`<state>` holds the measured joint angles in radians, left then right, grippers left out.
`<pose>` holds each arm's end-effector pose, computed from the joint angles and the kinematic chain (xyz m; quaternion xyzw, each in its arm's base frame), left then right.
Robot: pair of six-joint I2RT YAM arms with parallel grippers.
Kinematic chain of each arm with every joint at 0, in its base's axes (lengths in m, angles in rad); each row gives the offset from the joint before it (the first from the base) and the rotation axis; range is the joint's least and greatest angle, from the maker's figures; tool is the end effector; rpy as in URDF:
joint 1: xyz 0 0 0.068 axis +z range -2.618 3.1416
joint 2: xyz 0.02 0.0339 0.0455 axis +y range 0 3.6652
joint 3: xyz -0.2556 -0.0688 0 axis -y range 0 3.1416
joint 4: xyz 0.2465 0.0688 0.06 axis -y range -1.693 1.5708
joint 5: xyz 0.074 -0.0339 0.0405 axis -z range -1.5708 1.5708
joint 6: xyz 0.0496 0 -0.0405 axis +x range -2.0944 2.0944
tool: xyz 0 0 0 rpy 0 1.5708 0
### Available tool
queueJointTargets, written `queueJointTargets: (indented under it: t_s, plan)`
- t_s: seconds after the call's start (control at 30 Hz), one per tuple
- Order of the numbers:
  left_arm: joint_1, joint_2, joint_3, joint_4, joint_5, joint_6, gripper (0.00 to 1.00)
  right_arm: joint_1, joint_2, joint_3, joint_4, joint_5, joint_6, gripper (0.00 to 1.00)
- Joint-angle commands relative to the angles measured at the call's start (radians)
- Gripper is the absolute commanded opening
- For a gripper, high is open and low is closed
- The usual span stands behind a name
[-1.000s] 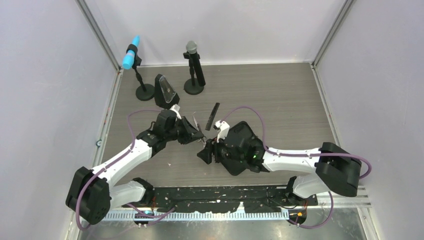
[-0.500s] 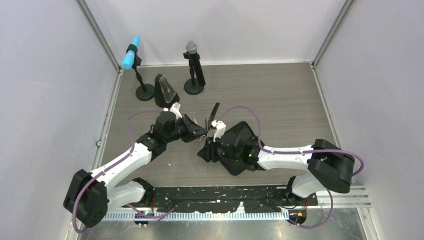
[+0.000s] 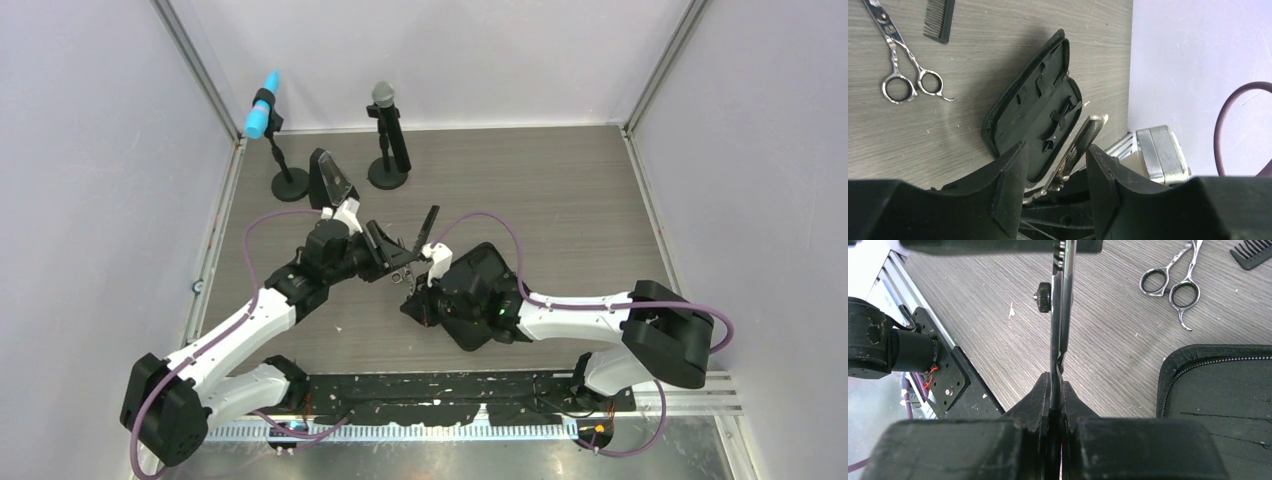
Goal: Sort the hair-cutting tools
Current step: Pick up the scissors from the center of the board.
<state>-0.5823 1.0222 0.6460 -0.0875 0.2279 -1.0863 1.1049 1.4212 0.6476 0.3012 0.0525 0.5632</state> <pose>0.2005 -0.1454 0.2421 -0.1528 0.8334 -0.4519 0.2792 0.1417 0.2759 0.1807 -0.2149 0.8252 0.3715 0.3672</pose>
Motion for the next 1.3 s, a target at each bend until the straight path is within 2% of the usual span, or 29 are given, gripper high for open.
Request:
queueJointTargets:
  t_s: [0.0, 0.23, 0.33, 0.47, 0.63, 0.73, 0.8, 0.87, 0.93, 1.0, 1.2, 1.27]
  plan:
    - [-0.004, -0.024, 0.067, -0.081, -0.063, 0.095, 0.50, 0.012, -0.044, 0.024, 0.016, -0.012, -0.056, 0.05]
    - [-0.004, -0.004, 0.120, -0.140, -0.144, 0.132, 0.50, 0.030, -0.028, 0.050, -0.006, -0.020, -0.075, 0.05]
    - [-0.004, 0.009, 0.154, -0.163, -0.161, 0.134, 0.45, 0.036, -0.020, 0.054, -0.012, -0.018, -0.075, 0.05]
    - [-0.003, 0.036, 0.176, -0.179, -0.141, 0.124, 0.25, 0.041, -0.010, 0.066, -0.022, -0.016, -0.082, 0.05]
    - [-0.004, 0.027, 0.148, -0.176, -0.118, 0.103, 0.12, 0.042, -0.007, 0.070, -0.025, -0.009, -0.084, 0.05]
    - [-0.004, 0.014, 0.131, -0.174, -0.123, 0.092, 0.00, 0.042, -0.005, 0.073, -0.028, -0.005, -0.084, 0.05]
    - [-0.004, 0.006, 0.124, -0.178, -0.138, 0.079, 0.00, 0.042, -0.007, 0.075, -0.030, -0.001, -0.084, 0.09]
    - [-0.003, -0.001, 0.113, -0.178, -0.163, 0.059, 0.00, 0.042, -0.025, 0.071, -0.031, 0.008, -0.083, 0.17]
    - [-0.002, -0.008, 0.098, -0.176, -0.185, 0.032, 0.00, 0.042, -0.051, 0.055, -0.020, 0.022, -0.083, 0.38]
    - [0.007, -0.018, 0.067, -0.158, -0.196, -0.017, 0.00, 0.042, -0.092, 0.021, 0.017, 0.037, -0.075, 0.47]
    - [0.053, -0.076, -0.051, -0.089, -0.216, -0.200, 0.00, 0.041, -0.224, -0.115, 0.180, 0.090, -0.100, 0.64]
    - [0.062, -0.108, -0.083, -0.075, -0.220, -0.249, 0.00, 0.042, -0.239, -0.161, 0.247, 0.095, -0.136, 0.66]
